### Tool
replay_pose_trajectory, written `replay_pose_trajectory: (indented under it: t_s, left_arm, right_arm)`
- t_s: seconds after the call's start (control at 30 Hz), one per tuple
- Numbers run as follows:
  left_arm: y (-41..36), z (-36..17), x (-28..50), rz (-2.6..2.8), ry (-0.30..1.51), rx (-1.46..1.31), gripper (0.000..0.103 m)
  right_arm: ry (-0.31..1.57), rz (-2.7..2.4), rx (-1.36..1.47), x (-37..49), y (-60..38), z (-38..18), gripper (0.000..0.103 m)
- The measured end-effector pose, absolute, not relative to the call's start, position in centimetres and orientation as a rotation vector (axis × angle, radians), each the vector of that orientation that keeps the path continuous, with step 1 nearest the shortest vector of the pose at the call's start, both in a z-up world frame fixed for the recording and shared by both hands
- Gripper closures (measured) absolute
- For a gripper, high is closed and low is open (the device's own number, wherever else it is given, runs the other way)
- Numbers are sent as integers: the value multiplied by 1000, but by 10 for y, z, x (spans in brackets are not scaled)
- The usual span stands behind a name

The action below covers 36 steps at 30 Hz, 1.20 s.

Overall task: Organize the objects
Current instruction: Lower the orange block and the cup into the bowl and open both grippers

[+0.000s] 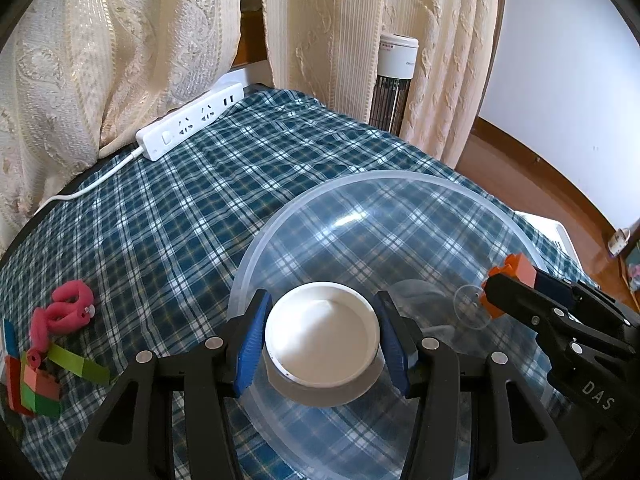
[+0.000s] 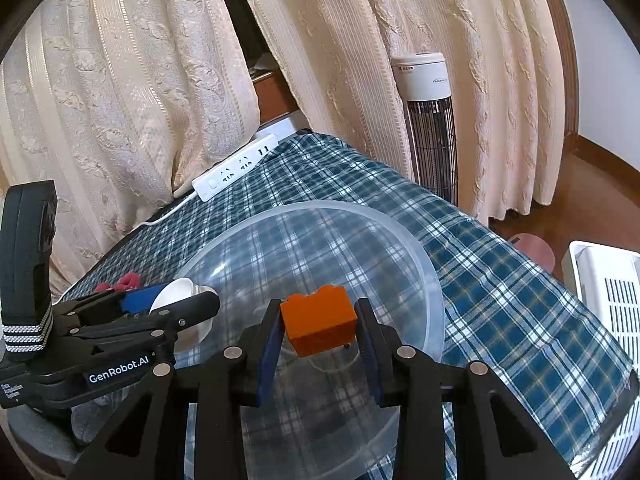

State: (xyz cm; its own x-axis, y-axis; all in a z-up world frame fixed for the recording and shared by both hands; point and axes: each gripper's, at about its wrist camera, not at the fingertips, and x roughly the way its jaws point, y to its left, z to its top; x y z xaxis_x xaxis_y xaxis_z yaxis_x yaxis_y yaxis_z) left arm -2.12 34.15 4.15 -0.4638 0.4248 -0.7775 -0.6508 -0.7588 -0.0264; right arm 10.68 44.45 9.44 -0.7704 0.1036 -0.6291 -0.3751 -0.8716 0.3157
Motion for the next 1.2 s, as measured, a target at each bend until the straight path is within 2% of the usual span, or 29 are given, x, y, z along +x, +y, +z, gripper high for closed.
replay_pose_trajectory:
  t_s: [0.27,0.37,0.4,0.43,0.47,0.53,1.2]
  left_arm:
    - [343,40,-22,2218,364,-1076,49]
    - [345,38,-23,2203,359,-1094,44]
    - [345,37,-23,2192,349,-1106,36]
    - [345,36,-23,2190,340,-1107,33]
    - [345,36,-23,2192,337,-1103,33]
    - [344,38,-22,2197,336,-1097,33]
    - [306,68,1,2244,303,-1021,33]
  right_arm:
    - [632,2656,-907,103,447,95,65]
    - [639,2653,-901,103,448,94,64]
    - [647,2652,-894,103,449,95,62]
    - [656,2654,-885,104,450,95,56]
    - [657,2653,-878,106,450,95,47]
    - [663,2655,-859,108,450,97,43]
    - [674,2644,-836,121,431,107,43]
